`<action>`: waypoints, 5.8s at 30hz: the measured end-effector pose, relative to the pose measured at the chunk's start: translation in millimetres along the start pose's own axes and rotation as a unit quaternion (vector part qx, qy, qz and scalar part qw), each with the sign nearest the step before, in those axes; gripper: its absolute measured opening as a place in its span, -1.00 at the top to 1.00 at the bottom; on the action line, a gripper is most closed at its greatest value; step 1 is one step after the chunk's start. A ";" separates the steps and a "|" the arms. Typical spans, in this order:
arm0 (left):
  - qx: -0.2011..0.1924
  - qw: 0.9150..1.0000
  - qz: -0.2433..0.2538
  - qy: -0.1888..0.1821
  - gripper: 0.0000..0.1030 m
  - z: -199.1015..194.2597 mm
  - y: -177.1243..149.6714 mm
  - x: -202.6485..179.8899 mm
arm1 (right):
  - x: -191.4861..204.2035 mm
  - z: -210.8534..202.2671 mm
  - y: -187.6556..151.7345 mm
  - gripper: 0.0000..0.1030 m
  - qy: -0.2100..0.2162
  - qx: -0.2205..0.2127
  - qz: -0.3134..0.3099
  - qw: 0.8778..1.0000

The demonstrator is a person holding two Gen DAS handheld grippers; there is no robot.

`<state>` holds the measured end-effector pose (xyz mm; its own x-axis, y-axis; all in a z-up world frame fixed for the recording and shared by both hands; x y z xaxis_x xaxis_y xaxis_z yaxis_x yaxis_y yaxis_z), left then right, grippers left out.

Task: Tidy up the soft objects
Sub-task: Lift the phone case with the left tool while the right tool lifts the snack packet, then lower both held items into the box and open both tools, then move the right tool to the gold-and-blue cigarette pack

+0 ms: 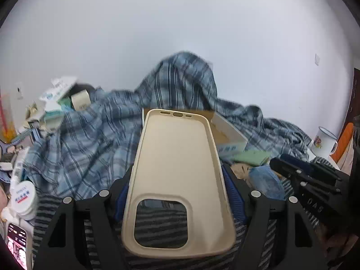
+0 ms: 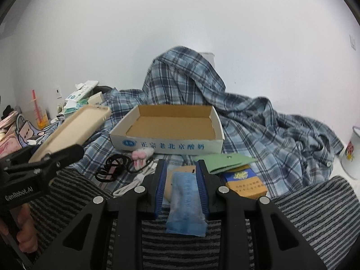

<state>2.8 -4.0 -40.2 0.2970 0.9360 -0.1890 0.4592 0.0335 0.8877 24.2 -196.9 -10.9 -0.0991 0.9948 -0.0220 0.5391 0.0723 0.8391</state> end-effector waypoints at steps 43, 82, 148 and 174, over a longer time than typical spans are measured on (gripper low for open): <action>-0.104 0.994 0.022 0.039 -0.43 46.4 152.3 -7.3 | -11.6 79.7 159.8 0.50 -0.016 -0.011 0.003 1.000; 0.143 0.983 -0.087 0.073 -0.79 206.4 88.3 78.3 | 24.7 217.8 80.7 -0.31 0.031 0.177 -0.029 0.983; -0.035 0.999 0.010 -0.013 -1.00 31.7 29.7 -5.4 | -61.8 47.8 31.3 -0.96 0.004 0.085 -0.004 0.996; -0.019 1.000 -0.001 -0.014 -1.00 38.5 27.3 -1.7 | -62.8 114.7 -2.6 -0.08 0.015 0.231 -0.075 0.970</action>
<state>47.1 -18.2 -31.9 0.3197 0.9256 -0.2025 0.4279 0.0497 0.9025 125.0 -251.3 -74.1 -0.2250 0.9689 -0.1030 0.8339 0.2462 0.4939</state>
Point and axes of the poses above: each gripper's, at about its wrist camera, not at the fingertips, and z roughly the way its jaws point, x to its left, y to its top, the point moved 1 cm from there along z, roughly the way its jaws point, and after that the axes turned 13 degrees about -y, right-handed, at the moved point
